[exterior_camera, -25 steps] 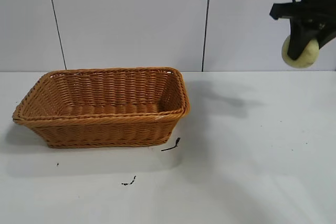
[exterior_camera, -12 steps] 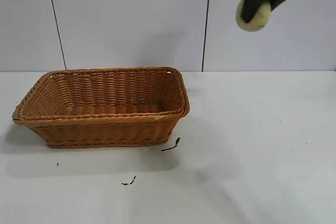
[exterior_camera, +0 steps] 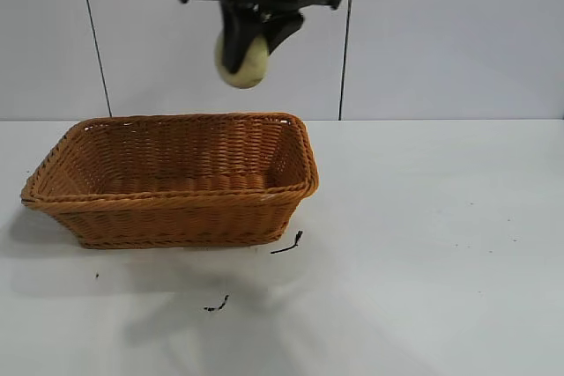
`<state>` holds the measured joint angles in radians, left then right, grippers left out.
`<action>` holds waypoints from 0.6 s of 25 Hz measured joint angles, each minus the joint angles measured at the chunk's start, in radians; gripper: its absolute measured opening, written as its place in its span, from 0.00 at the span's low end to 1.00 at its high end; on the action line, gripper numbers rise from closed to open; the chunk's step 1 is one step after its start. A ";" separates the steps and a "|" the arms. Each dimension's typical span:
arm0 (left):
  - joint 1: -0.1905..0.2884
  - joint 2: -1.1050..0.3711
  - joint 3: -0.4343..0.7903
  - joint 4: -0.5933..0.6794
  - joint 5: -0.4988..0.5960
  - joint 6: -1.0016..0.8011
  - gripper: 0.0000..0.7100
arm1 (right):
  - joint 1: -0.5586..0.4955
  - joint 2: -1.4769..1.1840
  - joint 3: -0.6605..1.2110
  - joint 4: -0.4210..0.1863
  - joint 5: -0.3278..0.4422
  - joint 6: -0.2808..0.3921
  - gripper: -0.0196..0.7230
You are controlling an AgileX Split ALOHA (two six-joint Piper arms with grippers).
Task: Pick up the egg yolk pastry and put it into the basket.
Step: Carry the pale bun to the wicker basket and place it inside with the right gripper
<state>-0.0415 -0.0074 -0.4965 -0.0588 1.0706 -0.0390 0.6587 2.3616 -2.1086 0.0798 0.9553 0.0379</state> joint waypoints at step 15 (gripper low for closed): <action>0.000 0.000 0.000 0.000 0.000 0.000 0.98 | 0.000 0.064 0.001 -0.080 -0.038 0.033 0.65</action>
<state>-0.0415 -0.0074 -0.4965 -0.0588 1.0706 -0.0390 0.6587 2.4254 -2.1073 0.0000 0.9174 0.0706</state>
